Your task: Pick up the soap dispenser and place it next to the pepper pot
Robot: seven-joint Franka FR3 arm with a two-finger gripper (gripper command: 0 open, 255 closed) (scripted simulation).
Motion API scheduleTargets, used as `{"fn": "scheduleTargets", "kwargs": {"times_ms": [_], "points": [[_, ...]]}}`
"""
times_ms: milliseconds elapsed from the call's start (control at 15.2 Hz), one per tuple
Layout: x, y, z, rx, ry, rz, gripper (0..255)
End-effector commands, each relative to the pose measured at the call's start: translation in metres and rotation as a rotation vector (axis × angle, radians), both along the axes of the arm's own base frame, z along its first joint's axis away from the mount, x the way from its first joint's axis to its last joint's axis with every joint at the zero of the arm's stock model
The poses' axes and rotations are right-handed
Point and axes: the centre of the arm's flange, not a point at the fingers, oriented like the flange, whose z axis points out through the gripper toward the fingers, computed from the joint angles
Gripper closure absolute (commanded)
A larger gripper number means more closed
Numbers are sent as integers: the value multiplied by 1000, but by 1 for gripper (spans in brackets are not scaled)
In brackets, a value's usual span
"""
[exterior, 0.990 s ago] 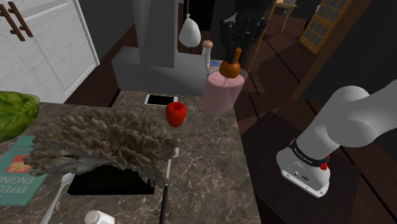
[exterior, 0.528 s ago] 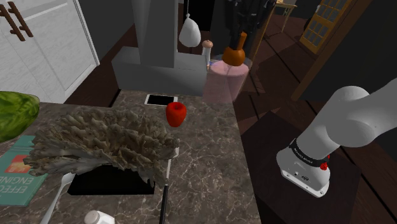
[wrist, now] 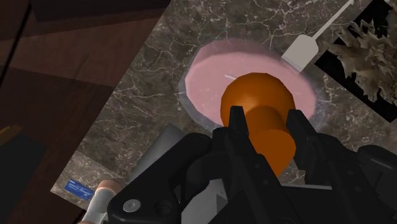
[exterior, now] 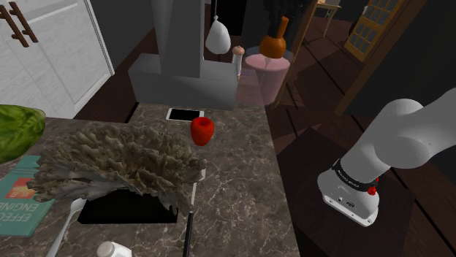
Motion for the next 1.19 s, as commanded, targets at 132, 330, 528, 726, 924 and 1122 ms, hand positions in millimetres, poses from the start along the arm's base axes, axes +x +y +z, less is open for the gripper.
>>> {"fn": "scheduleTargets", "kwargs": {"times_ms": [132,330,528,726,924,1122], "points": [[34,-38,1,0,0,0,255],[60,-68,0,0,0,0,255],[86,-98,-1,0,0,0,255],[112,-127,-2,0,0,0,255],[139,-157,-3,0,0,0,255],[165,-187,-3,0,0,0,255]]}}
